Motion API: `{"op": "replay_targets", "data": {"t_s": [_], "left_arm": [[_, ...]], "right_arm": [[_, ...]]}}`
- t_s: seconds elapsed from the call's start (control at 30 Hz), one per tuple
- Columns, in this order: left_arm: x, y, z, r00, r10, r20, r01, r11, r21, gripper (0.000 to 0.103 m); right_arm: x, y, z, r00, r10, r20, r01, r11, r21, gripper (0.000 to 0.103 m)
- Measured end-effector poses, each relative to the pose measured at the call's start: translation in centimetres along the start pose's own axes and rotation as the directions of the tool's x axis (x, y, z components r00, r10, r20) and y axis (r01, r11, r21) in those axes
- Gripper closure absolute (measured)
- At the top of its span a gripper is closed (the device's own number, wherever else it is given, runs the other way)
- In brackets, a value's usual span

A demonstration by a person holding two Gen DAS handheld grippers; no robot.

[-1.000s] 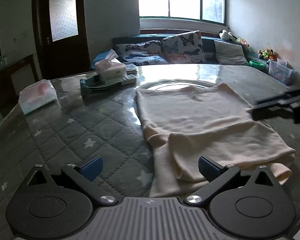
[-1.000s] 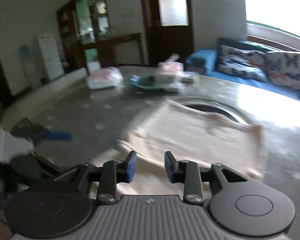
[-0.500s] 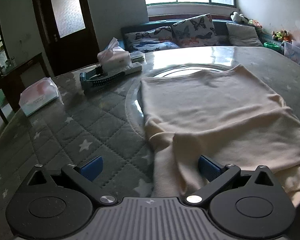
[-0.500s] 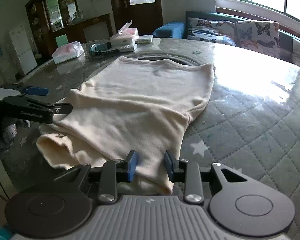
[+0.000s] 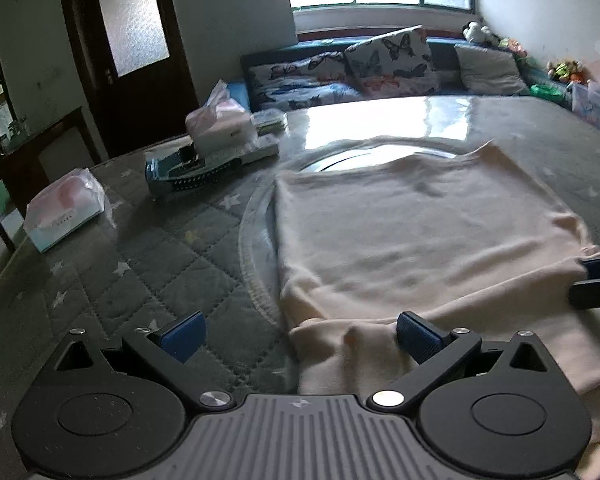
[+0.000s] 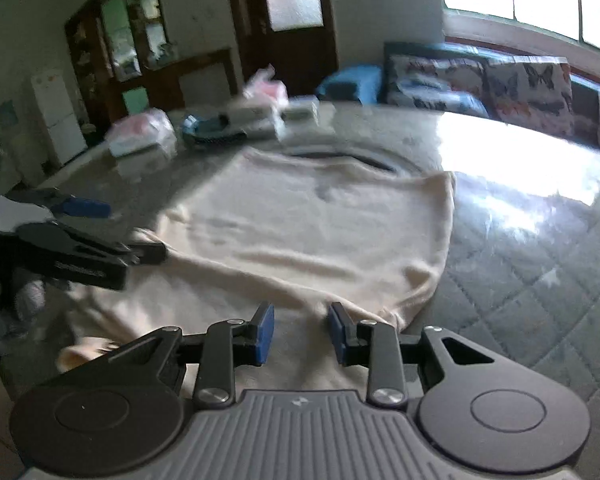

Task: Fold clothes

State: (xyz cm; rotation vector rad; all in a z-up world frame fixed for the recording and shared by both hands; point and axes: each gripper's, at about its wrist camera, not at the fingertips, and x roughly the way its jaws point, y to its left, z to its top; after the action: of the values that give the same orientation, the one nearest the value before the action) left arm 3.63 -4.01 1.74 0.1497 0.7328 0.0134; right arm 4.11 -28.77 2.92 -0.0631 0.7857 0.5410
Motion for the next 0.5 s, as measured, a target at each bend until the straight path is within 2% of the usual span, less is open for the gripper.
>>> {"op": "replay_targets", "data": {"t_s": [0.2,0.33,0.5], "left_arm": [[-0.1,0.5,0.4,1.000,-0.027,0.011,0.028,0.999,-0.024,0.000],[0.6,0.3,0.5,1.000,-0.003,0.012,0.003,1.000,-0.006,0.000],[0.7,0.9,0.2,1.000,-0.003,0.013,0.003,1.000,-0.012,0.000]], "right_arm": [[-0.8,-0.1,0.3,1.000,0.002,0.016,-0.002,1.000,-0.023,0.077],[-0.5,0.3,1.2,0.999,0.016,0.041,-0.015,0.999,-0.034,0.078],[1.1,-0.3,0.9,1.000,-0.001,0.013,0.001,1.000,-0.017,0.080]]}}
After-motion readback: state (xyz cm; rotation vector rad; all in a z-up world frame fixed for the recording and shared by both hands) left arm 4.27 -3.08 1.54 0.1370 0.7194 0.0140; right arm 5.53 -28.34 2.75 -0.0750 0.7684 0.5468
